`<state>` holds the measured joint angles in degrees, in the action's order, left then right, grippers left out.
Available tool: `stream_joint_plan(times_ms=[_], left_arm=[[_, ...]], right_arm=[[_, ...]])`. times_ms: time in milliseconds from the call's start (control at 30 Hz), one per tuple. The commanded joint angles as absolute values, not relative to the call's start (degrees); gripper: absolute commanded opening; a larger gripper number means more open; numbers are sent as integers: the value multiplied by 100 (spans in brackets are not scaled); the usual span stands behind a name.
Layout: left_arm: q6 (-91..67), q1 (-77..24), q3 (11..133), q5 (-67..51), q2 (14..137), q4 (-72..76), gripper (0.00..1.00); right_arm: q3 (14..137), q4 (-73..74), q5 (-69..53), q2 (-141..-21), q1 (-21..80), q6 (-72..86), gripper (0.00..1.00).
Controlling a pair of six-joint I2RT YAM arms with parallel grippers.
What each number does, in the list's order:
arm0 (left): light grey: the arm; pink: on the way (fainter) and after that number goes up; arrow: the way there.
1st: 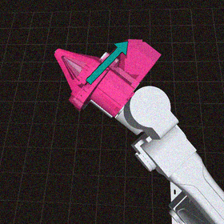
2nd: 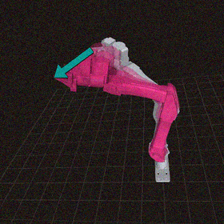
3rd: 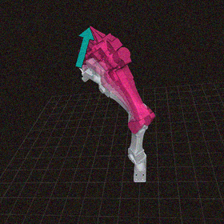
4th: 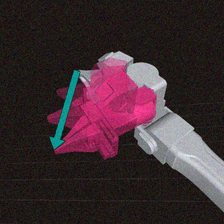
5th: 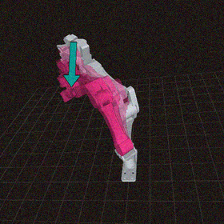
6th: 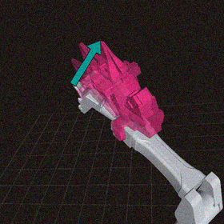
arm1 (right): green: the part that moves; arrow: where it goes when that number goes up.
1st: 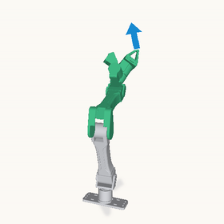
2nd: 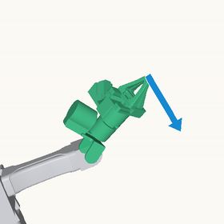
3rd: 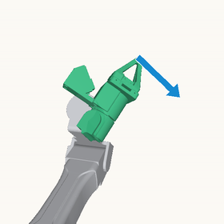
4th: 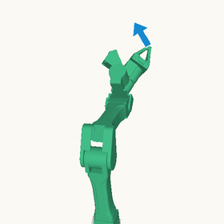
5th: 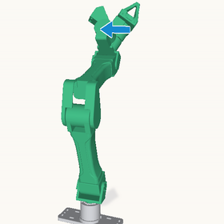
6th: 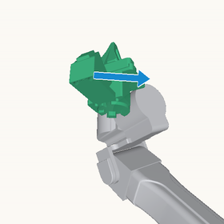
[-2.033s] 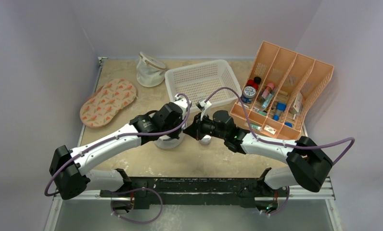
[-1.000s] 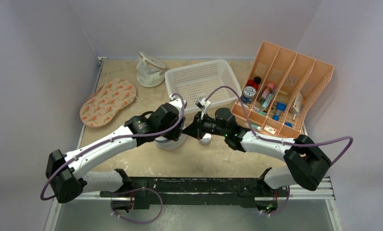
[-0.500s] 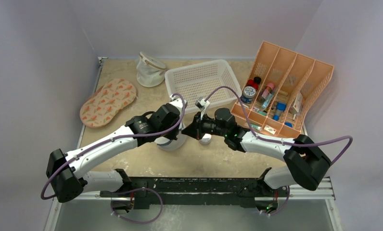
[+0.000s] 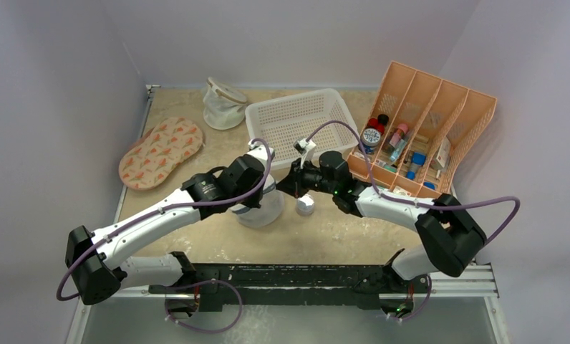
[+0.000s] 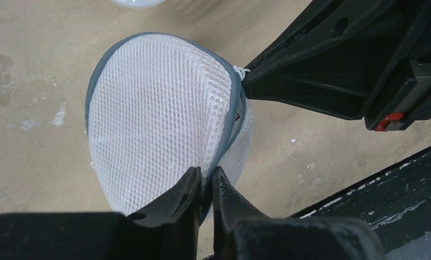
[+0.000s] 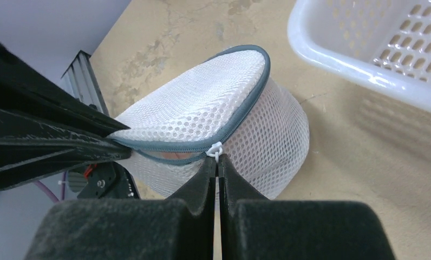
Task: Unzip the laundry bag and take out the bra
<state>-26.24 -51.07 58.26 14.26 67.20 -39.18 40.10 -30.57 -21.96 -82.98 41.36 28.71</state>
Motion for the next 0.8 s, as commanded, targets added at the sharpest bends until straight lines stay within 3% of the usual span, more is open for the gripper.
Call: stream_joint_plan(times_ms=[0,133,333,433,567,767], left_arm=[[-2728,-5070,6009,1448,6612,-4142,20],[-3068,-5063,6195,1522,6688,-4069,46],[-3911,-5058,6056,1625,6758,-3715,64],[-4062,-5062,5966,1618,6737,-3614,63],[-4085,-5062,5910,1593,6727,-3571,49],[-3956,-5062,5944,1585,6866,-3652,42]], right_arm=[[4289,-2860,-2294,-8157,4326,2333,0],[4091,-3362,-2544,-8048,4393,2684,0],[4035,-3618,-2606,-8075,4412,2965,0],[4049,-3528,-2597,-8077,4412,2929,0],[4028,-3397,-2514,-7953,4412,2883,0],[3922,-3532,-2488,-7898,4421,2972,0]])
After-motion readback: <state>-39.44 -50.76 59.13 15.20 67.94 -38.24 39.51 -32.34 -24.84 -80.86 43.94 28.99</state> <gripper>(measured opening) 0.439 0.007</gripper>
